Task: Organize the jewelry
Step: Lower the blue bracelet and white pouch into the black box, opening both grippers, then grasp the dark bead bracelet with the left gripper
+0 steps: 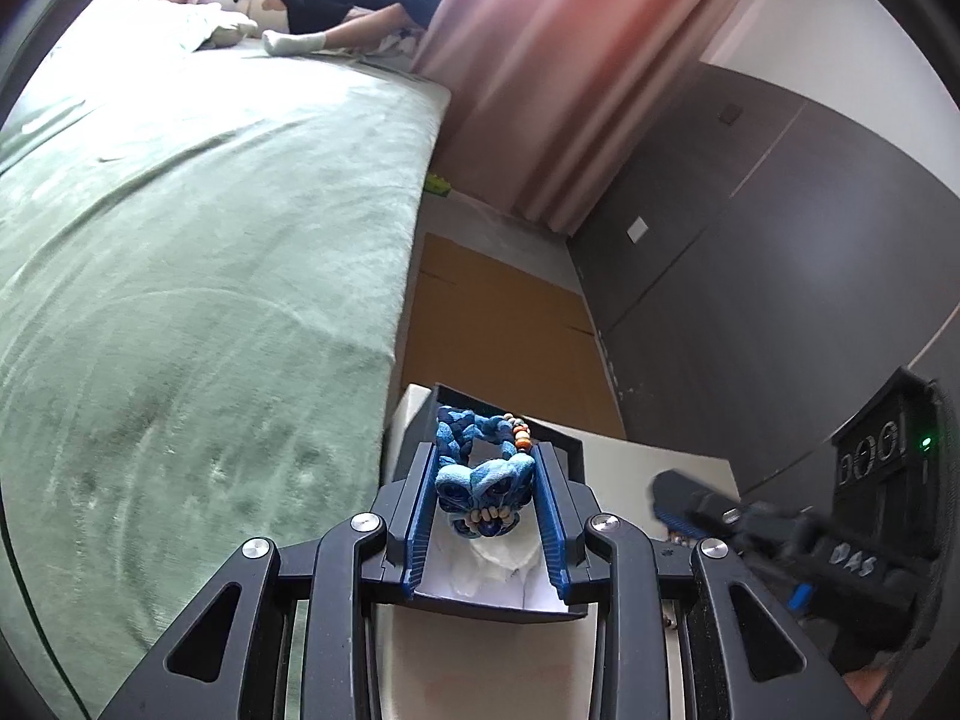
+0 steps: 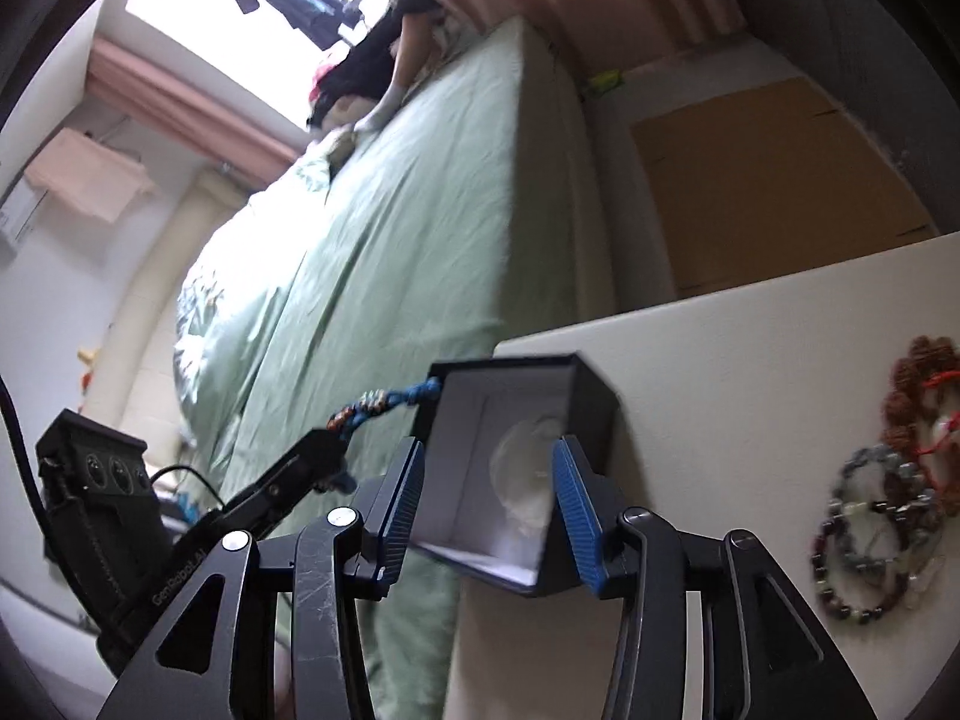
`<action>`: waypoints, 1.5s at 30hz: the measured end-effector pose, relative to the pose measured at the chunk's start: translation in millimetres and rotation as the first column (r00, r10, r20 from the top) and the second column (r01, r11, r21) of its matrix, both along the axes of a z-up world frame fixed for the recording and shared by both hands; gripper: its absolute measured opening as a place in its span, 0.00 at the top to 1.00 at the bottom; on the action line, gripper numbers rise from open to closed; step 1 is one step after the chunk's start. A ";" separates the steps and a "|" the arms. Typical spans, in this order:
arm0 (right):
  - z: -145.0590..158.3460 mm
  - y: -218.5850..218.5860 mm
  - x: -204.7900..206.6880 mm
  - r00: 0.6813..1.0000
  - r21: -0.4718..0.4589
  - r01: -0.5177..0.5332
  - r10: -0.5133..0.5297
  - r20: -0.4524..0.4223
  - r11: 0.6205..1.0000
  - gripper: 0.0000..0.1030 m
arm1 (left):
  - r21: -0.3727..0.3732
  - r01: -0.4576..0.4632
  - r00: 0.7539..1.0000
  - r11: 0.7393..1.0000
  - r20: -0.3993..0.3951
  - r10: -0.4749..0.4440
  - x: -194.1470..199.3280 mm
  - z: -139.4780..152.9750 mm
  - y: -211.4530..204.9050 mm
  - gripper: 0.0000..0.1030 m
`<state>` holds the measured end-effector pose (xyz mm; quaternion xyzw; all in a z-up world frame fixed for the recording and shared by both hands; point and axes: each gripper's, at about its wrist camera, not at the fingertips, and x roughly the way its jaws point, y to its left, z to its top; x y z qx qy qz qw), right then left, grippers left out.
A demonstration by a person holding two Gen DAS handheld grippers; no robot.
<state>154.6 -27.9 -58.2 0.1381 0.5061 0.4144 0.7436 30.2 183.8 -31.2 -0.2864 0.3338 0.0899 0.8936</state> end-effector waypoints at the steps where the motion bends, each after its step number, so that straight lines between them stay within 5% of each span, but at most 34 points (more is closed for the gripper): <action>1: 2.7 -4.1 0.7 1.000 0.005 0.006 -0.006 0.003 1.000 0.52 | 0.001 0.004 1.000 1.000 -0.005 -0.004 1.6 -0.8 -1.9 0.69; 3: 6.9 -18.8 3.4 0.999 0.016 0.037 -0.037 0.009 0.999 0.42 | 0.000 0.016 1.000 1.000 -0.018 -0.016 5.5 -3.6 -6.1 0.69; 8: 11.9 -50.1 5.2 0.994 0.013 0.104 -0.104 0.012 0.994 0.39 | -0.014 0.039 0.998 0.999 -0.056 -0.040 17.1 -13.7 -15.8 0.68; 12: 10.7 -69.4 10.7 0.989 0.012 0.149 -0.149 -0.013 0.989 0.39 | -0.038 0.067 0.995 0.997 -0.068 -0.070 28.7 -15.9 -27.7 0.32; 14: 12.2 -77.2 13.7 0.986 0.019 0.166 -0.166 -0.023 0.986 0.39 | -0.027 0.050 0.997 0.998 -0.050 -0.051 26.8 -14.0 -30.4 0.25; 22: 20.8 -108.6 21.9 0.976 0.031 0.219 -0.219 -0.016 0.975 0.39 | -0.073 0.041 0.998 0.997 -0.045 -0.044 33.0 -19.6 -35.9 0.24; 31: 29.7 -149.7 30.1 0.962 0.007 0.273 -0.273 -0.006 0.962 0.39 | -0.007 0.154 0.988 0.988 -0.028 -0.154 47.0 -15.8 -84.7 0.24; 39: 22.9 -173.1 38.3 0.959 -0.056 0.280 -0.282 -0.027 0.958 0.38 | 0.065 0.280 0.960 0.958 -0.052 -0.277 61.8 -22.8 -138.3 0.24; 45: 12.9 -191.2 42.3 0.957 -0.093 0.281 -0.286 -0.045 0.955 0.28 | 0.124 0.363 0.930 0.924 -0.113 -0.350 73.3 -38.5 -174.7 0.38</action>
